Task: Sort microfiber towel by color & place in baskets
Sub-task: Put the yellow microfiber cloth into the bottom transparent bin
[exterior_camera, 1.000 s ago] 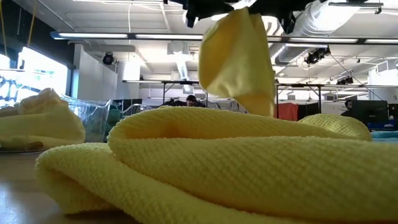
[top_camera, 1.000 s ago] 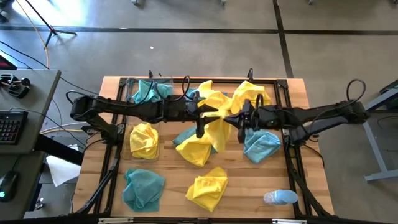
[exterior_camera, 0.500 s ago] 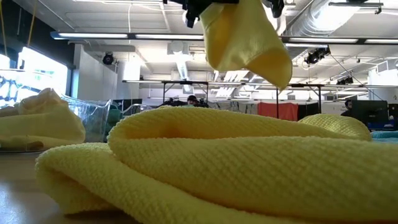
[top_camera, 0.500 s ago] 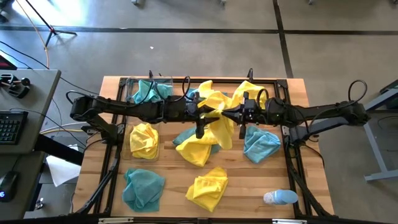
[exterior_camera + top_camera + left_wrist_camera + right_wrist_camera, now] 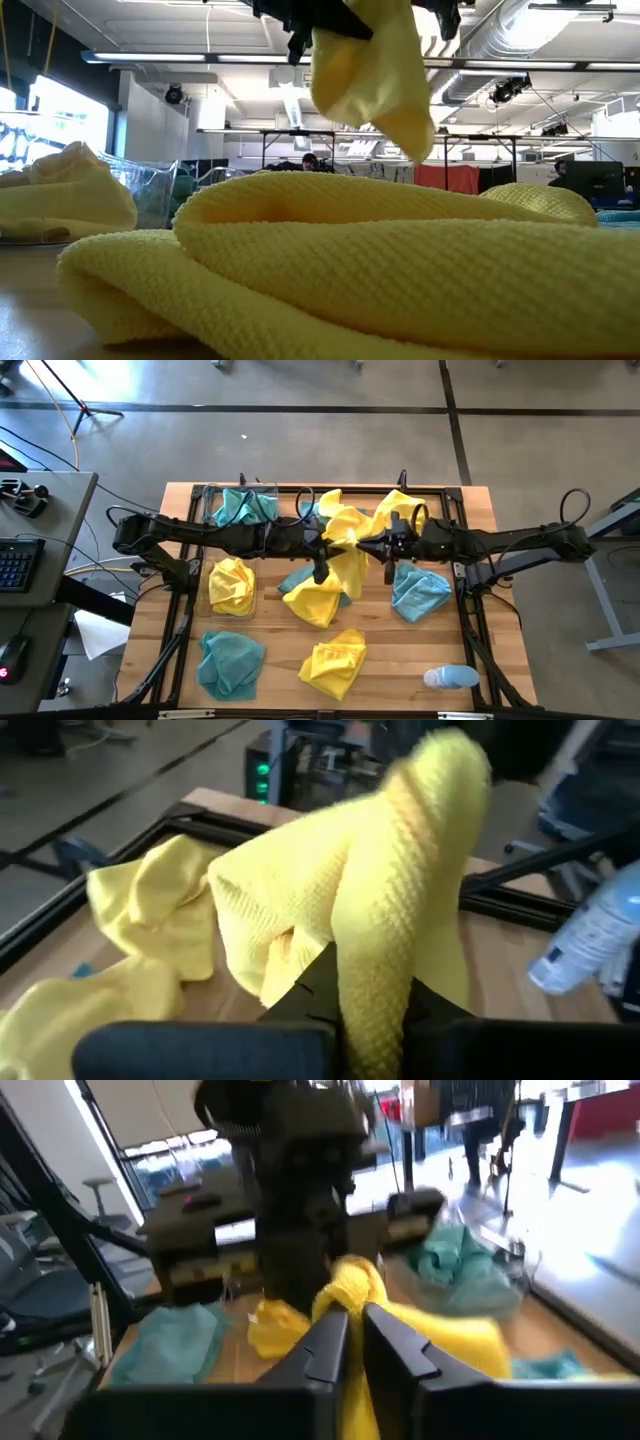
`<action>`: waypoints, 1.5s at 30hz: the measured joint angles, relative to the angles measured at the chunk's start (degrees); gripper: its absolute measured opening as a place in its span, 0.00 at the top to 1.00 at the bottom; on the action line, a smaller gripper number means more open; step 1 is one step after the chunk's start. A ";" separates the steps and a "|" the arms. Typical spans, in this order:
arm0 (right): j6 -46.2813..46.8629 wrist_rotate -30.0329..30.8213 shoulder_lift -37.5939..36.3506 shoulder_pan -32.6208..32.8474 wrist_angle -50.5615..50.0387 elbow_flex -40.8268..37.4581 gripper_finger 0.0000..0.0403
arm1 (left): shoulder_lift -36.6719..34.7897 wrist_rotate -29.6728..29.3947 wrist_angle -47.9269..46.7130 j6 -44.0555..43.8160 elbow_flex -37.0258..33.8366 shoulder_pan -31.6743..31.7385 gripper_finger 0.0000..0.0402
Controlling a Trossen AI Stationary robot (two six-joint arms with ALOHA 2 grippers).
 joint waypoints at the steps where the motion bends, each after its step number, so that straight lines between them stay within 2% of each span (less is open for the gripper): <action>1: 0.64 0.10 -0.04 -0.19 -1.40 0.00 0.91 | -0.26 -0.92 -0.68 -0.10 0.00 -0.01 0.98; 9: 3.77 0.34 -2.73 -1.30 -12.20 0.00 0.68 | -7.82 -8.04 -12.73 -3.17 -0.07 -2.10 1.00; 13: 3.97 0.32 -4.28 -1.25 -17.59 0.00 0.61 | -13.85 -9.72 -20.14 -4.66 -0.07 -3.94 1.00; 17: 6.63 0.32 -4.63 -1.25 -22.02 0.00 0.60 | -20.15 -13.10 -29.19 -6.09 -0.04 -7.39 1.00; 21: 6.78 0.34 -4.61 -1.23 -24.45 0.00 0.60 | -24.48 -18.35 -46.88 -11.87 4.43 -11.81 1.00; 27: 6.68 0.35 -4.61 -1.25 -24.10 0.00 0.60 | -25.25 -20.30 -72.97 -20.34 13.76 -16.59 1.00; 32: 6.61 0.38 -4.61 -1.25 -24.09 0.00 0.60 | -25.23 -20.04 -86.98 -24.54 15.70 -17.44 1.00; 36: 6.62 0.63 -4.61 -1.25 -24.05 0.00 0.60 | -25.23 -20.02 -89.52 -22.11 12.09 -17.44 1.00; 40: 6.61 2.13 -4.61 -1.25 -24.03 0.00 0.60 | -25.33 -19.99 -89.27 -19.33 4.91 -17.35 1.00; 45: 6.66 3.42 -4.60 -1.25 -23.96 0.00 0.60 | -29.03 -18.05 -84.78 -25.23 -7.26 -17.33 1.00</action>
